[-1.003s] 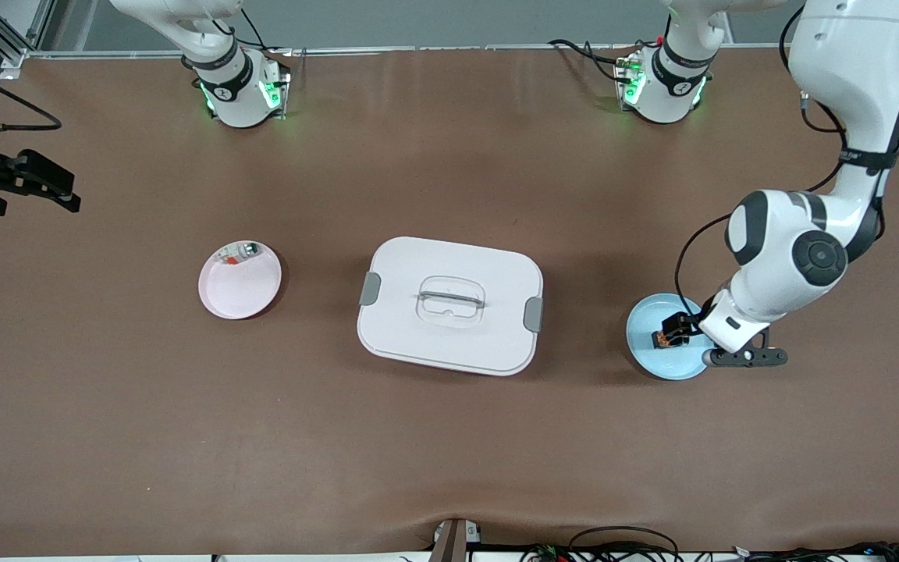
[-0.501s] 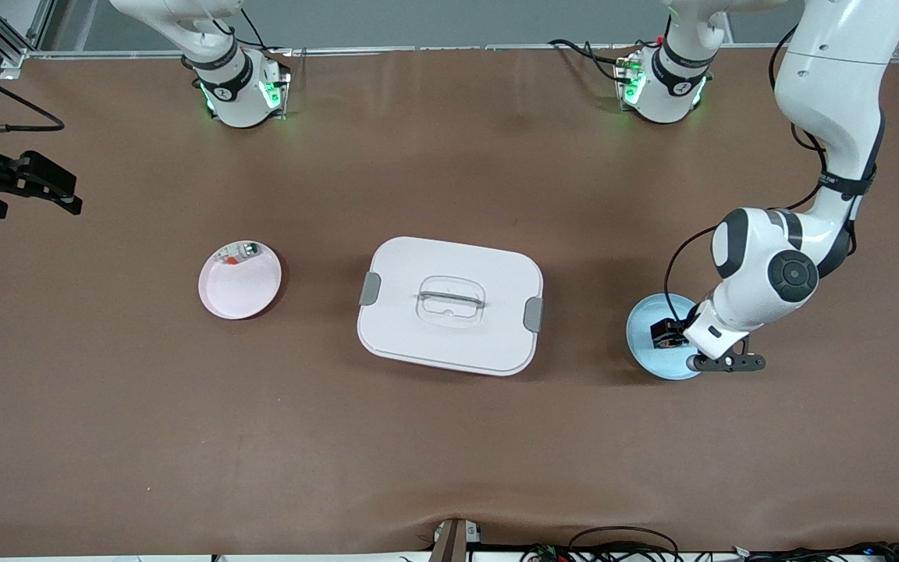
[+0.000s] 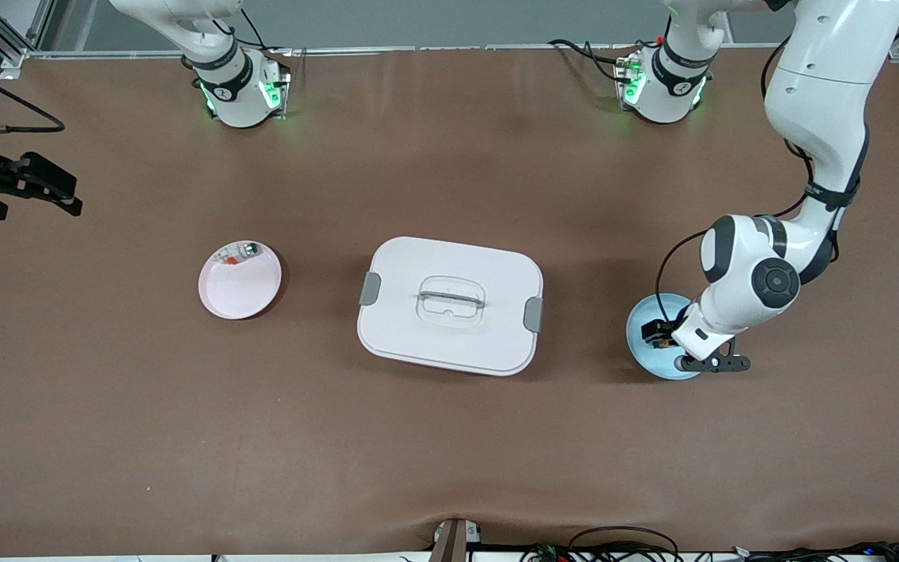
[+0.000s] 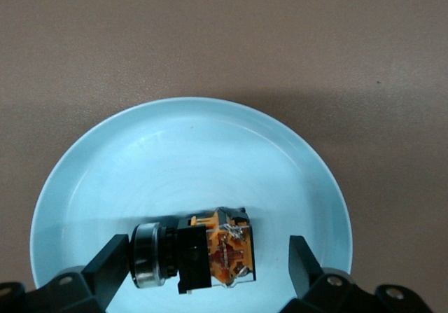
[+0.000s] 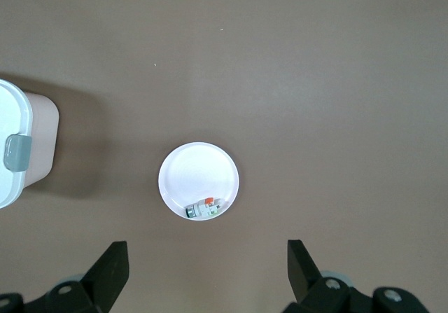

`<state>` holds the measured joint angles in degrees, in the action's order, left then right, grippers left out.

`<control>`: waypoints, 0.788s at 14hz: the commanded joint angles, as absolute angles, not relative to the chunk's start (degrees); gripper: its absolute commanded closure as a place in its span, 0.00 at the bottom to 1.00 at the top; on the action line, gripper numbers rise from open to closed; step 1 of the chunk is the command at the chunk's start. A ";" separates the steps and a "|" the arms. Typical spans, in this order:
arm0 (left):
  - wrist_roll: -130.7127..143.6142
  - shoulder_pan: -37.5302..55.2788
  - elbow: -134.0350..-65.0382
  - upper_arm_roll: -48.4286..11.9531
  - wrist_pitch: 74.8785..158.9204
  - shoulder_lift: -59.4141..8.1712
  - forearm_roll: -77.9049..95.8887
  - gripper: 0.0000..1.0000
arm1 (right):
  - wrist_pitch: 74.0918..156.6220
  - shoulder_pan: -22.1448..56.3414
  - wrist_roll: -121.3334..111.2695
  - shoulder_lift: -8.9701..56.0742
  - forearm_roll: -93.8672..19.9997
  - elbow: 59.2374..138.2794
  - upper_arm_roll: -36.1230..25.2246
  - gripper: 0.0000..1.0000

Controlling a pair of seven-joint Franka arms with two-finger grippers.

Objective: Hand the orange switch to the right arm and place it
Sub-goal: 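Close the left gripper on the black-and-orange switch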

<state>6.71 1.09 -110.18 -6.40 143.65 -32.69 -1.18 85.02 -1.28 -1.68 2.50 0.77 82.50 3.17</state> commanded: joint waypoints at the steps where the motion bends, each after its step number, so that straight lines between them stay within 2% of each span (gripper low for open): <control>1: 7.82 1.32 -110.48 -5.98 144.23 -32.61 -2.99 0.00 | 84.73 -1.49 -4.12 1.32 1.23 83.67 3.16 0.00; 11: 10.11 0.97 -111.18 -5.80 144.23 -33.57 -2.99 0.00 | 85.43 -1.41 -4.57 1.32 1.23 84.20 3.34 0.00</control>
<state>8.74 1.07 -111.03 -6.08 143.66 -33.23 -1.52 84.75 -1.30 -3.86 2.50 0.77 82.85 3.09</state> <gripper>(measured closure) 0.000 0.000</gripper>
